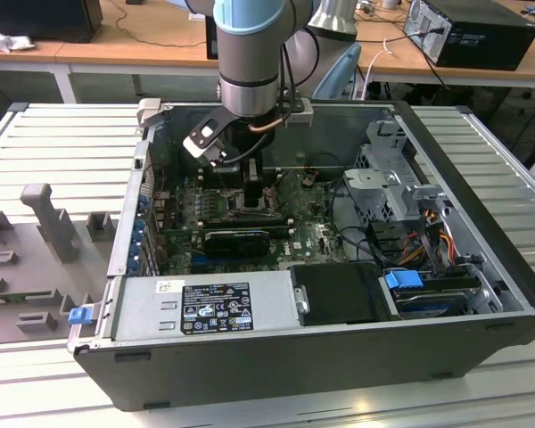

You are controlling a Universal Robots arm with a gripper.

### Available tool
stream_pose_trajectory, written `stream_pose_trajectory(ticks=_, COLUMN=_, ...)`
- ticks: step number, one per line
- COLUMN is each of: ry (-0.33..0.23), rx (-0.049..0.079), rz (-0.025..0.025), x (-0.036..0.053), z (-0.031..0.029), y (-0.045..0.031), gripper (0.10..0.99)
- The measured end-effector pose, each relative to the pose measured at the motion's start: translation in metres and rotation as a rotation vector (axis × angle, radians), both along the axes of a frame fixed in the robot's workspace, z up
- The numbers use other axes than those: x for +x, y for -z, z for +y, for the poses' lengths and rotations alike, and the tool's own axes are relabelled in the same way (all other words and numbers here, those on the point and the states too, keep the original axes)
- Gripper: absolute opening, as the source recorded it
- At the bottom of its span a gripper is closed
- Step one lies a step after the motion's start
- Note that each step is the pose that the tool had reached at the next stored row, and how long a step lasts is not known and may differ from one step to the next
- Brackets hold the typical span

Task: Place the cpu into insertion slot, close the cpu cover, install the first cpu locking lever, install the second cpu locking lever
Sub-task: 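Place the cpu into insertion slot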

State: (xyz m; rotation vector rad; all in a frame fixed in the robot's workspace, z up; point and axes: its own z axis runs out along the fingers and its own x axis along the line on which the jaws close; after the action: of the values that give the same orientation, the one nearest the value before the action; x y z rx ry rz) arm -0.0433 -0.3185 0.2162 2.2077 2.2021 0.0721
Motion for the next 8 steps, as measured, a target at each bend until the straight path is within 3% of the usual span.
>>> stream_pose_trajectory(ticks=1, ry=0.0, rx=-0.005, rz=0.0002, x=0.0, z=-0.0009, y=-0.0001, gripper=0.459)
stream_pose_trajectory(ticks=2, ry=0.0, rx=-0.008, rz=0.0004, x=-0.0001, z=-0.0018, y=-0.0002, gripper=0.459)
stream_pose_trajectory(ticks=4, ry=0.0, rx=-0.013, rz=0.0003, x=0.0, z=-0.0041, y=-0.0001, gripper=0.341)
stream_pose_trajectory(ticks=5, ry=0.0, rx=-0.015, rz=0.0004, x=-0.0001, z=-0.0049, y=-0.0001, gripper=0.341)
stream_pose_trajectory(ticks=6, ry=0.0, rx=-0.016, rz=0.0003, x=-0.0001, z=-0.0051, y=-0.0001, gripper=0.278)
stream_pose_trajectory(ticks=7, ry=0.0, rx=-0.018, rz=0.0004, x=0.0, z=-0.0052, y=-0.0002, gripper=0.157)
stream_pose_trajectory(ticks=8, ry=0.0, rx=-0.02, rz=0.0004, x=0.0, z=-0.0052, y=-0.0005, gripper=0.106)
